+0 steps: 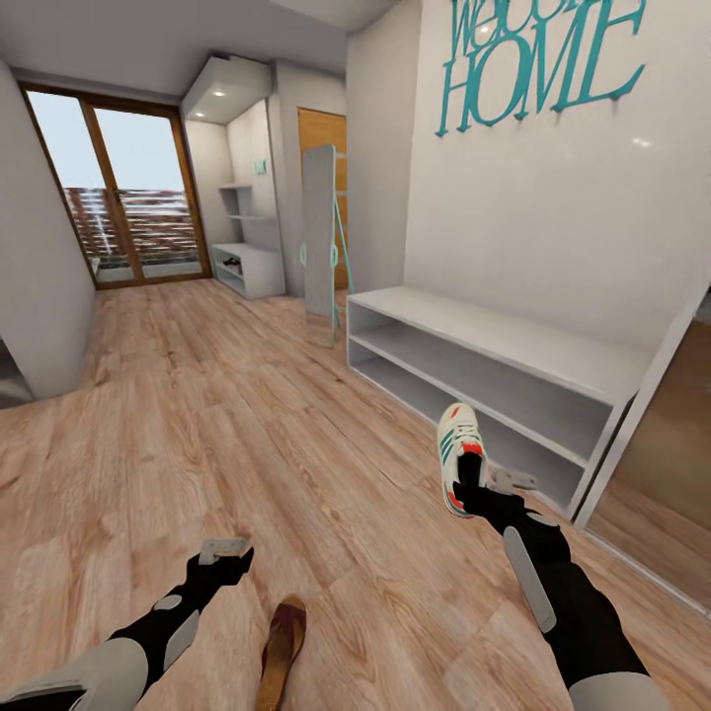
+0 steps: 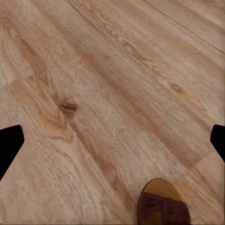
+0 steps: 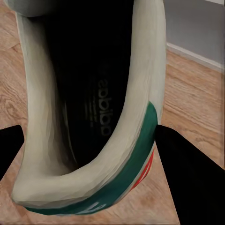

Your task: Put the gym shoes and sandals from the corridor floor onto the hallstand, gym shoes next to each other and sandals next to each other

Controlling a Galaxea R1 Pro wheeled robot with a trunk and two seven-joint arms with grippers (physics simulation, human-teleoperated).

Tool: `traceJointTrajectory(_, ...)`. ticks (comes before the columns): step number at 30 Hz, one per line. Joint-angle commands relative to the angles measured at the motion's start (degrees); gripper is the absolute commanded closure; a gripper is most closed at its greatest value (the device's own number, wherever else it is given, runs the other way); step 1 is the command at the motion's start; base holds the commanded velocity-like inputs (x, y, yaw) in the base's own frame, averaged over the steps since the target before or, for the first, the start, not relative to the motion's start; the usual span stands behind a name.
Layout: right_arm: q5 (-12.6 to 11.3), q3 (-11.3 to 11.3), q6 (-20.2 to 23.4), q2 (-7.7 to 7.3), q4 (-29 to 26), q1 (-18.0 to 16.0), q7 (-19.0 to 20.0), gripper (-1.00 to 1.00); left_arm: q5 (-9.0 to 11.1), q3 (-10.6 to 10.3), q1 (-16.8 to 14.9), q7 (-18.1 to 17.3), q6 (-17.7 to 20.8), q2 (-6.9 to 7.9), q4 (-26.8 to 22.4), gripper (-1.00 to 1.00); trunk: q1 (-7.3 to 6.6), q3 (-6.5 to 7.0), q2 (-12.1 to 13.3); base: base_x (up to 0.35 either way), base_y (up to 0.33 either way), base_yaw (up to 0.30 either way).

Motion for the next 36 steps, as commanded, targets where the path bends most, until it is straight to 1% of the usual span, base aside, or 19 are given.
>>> traceJointTrajectory(1, -0.61, 0.06, 0.21, -0.02, -0.08, -0.03, -0.53, 1.0, -0.07, 0.47, -0.04, -0.43, -0.13, 0.0, 0.06, -1.0, -0.03, -0.05, -0.02, -0.156, 0.0, 0.0)
traceJointTrajectory(18, -0.61, 0.06, 0.22, -0.03, -0.16, -0.03, -0.53, 1.0, -0.07, 0.47, -0.03, -0.43, -0.14, 0.0, 0.07, -1.0, -0.03, -0.07, -0.02, -0.017, -0.036, 0.0)
traceJointTrajectory(28, -0.61, -0.1, 0.28, -0.06, -0.17, -0.03, -0.53, 1.0, -0.06, 0.47, -0.03, -0.43, -0.14, 0.0, 0.07, -1.0, -0.03, -0.88, -0.02, 0.0, 0.0, 0.0)
traceJointTrajectory(36, -0.61, -0.11, 0.25, -0.06, -0.17, -0.03, -0.53, 1.0, -0.06, 0.46, -0.03, -0.43, -0.14, 0.0, 0.07, -1.0, 0.17, -3.4, -0.13, 0.0, 0.0, -0.019)
